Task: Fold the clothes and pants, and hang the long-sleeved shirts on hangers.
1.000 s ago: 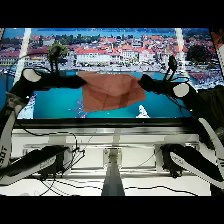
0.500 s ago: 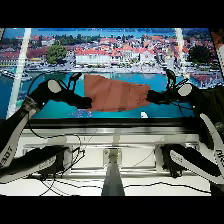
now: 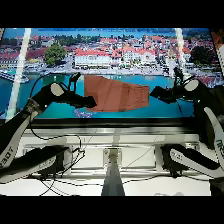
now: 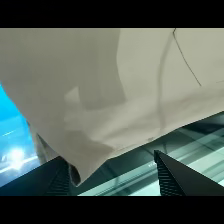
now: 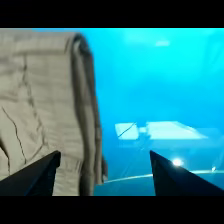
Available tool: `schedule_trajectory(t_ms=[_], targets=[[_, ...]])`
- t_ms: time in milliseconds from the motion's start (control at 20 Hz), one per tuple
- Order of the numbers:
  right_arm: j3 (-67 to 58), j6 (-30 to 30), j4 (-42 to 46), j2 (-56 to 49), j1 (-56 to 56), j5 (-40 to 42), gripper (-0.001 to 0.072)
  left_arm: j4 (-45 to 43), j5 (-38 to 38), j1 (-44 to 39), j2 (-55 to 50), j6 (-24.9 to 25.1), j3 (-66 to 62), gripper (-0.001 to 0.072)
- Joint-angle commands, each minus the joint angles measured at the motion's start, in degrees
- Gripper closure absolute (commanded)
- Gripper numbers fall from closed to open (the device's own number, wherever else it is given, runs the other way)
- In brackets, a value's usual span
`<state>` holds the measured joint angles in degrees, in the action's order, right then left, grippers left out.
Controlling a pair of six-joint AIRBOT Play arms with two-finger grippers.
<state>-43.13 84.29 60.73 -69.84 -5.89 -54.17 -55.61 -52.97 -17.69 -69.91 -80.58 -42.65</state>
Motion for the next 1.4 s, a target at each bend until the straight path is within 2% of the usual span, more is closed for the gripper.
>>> schedule_trajectory(t_ms=[0,200,400,450,500,550,600,700,850,1000,1150,1350], targets=[[-4.2,-7.45,-8.2,-7.06,-4.9,-6.75,0.0083,0.35,0.5,-0.04,-0.02,-0.04,0.07,0.0126],[-5.31,-17.94,-20.26,-17.05,-4.79,-9.7,0.0083,0.35,0.5,-0.04,-0.02,-0.02,0.09,0.0126],[-5.33,-23.69,-23.34,-21.9,-0.94,-8.57,0.0094,0.33,1.55,-0.04,-0.04,-0.02,0.09,0.0126],[-5.33,-26.73,-24.48,-21.94,0.15,-8.31,0.0156,0.33,1.79,-0.04,-0.04,-0.02,0.09,0.0126],[-5.62,-29.94,-25.79,-21.84,1.27,-8.04,0.0282,0.33,1.9,-0.04,-0.04,-0.02,0.09,0.0126],[-6.38,-32.04,-26.71,-21.84,2.16,-8.04,0.0448,0.33,2.05,-0.04,-0.04,-0.02,0.09,0.0126],[-7.76,-33.27,-26.95,-21.75,2.89,-8.28,0.0666,0.33,2.49,-0.04,-0.02,0.0,0.09,0.0126],[-11.47,-34.49,-26.58,-20.76,3.43,-9.27,0.069,-0.13,3.54,0.61,0.0,0.02,-0.37,0.0126],[-18.49,-31.17,-23.69,-15.91,2.47,-9.18,0.0691,-2.56,2.8,4.02,0.94,0.04,-3.45,0.0127],[-25.07,-25.79,-15.78,-8.59,-0.31,-8.55,0.0691,-8.2,2.36,8.2,4.72,0.02,-6.43,0.0126],[-30.95,-14.4,-4.87,-0.55,-5.77,-9.92,0.0691,-9.55,2.64,12.48,10.97,0.02,-7.43,0.0127],[-37.0,-1.03,4.07,10.27,-16.26,-15.45,0.0691,-9.55,2.69,16.28,18.36,0.0,-7.43,0.0127]])
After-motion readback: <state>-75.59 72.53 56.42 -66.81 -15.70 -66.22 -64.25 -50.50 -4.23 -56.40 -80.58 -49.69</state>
